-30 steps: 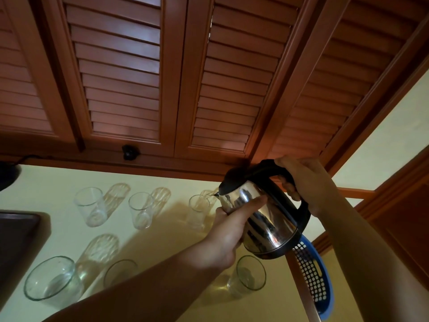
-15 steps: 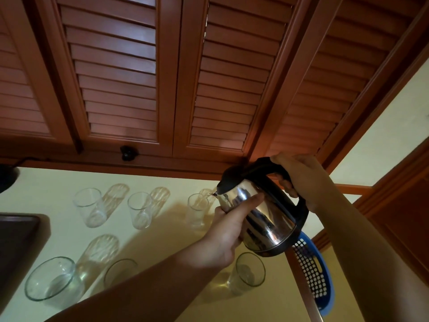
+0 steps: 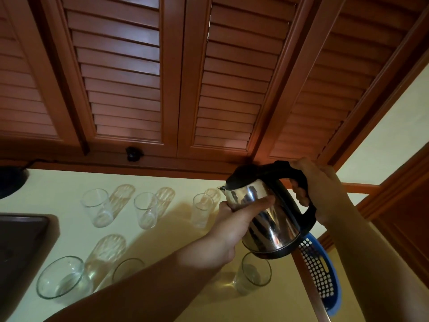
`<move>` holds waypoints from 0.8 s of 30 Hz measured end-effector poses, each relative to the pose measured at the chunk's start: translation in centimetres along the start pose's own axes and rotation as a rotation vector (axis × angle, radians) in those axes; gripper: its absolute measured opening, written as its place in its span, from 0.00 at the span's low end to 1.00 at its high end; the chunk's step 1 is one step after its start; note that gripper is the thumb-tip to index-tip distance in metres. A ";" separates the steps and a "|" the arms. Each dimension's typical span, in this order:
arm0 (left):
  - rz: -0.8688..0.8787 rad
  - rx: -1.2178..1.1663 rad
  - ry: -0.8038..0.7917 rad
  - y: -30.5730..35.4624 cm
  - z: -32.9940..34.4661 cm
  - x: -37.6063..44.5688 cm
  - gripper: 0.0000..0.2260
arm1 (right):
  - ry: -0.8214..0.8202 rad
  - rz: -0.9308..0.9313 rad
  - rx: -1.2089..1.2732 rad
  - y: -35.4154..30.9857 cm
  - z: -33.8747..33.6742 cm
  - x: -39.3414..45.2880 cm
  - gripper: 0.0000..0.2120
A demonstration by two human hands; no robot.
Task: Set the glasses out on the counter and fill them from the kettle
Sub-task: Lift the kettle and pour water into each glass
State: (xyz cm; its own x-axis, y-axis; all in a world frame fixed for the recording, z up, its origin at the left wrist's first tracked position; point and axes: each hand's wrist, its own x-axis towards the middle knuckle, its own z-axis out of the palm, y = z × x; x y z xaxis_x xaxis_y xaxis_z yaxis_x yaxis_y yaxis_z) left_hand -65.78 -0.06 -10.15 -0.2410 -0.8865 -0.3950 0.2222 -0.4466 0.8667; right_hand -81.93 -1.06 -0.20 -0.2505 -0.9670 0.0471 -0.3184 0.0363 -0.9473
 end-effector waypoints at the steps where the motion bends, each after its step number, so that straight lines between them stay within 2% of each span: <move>1: 0.010 0.015 -0.002 0.1 0.0 0.0 0.47 | 0.015 0.003 0.021 0.1 -0.1 -0.2 0.19; 5: 0.051 0.058 0.014 0.8 -0.3 -0.3 0.38 | 0.052 0.014 0.116 0.0 -0.2 -0.8 0.19; 13: 0.165 0.125 0.058 2.1 -3.1 -1.6 0.37 | 0.067 0.031 0.259 -0.8 1.3 -1.0 0.15; 15: 0.170 0.128 0.064 2.4 -4.4 -2.1 0.36 | 0.052 0.041 0.276 -1.1 2.2 -0.9 0.19; 17: 0.167 0.116 0.071 2.7 -5.7 -2.7 0.33 | -0.009 -0.018 0.248 -1.5 3.5 -1.2 0.16; 19: 0.169 0.102 0.088 2.9 -6.8 -3.4 0.29 | -0.032 -0.045 0.235 -1.9 4.9 -1.5 0.21; 24: 0.160 0.086 0.145 2.8 -9.8 -4.3 0.36 | -0.068 -0.040 0.198 -2.8 8.3 -1.9 0.23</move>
State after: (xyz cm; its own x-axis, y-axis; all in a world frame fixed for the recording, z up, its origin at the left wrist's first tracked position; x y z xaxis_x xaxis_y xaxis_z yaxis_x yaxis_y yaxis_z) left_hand -54.88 1.31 -9.03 -0.0697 -0.9560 -0.2851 0.1640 -0.2928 0.9420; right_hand -72.98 -1.40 -0.24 -0.1768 -0.9817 0.0711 -0.1393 -0.0466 -0.9892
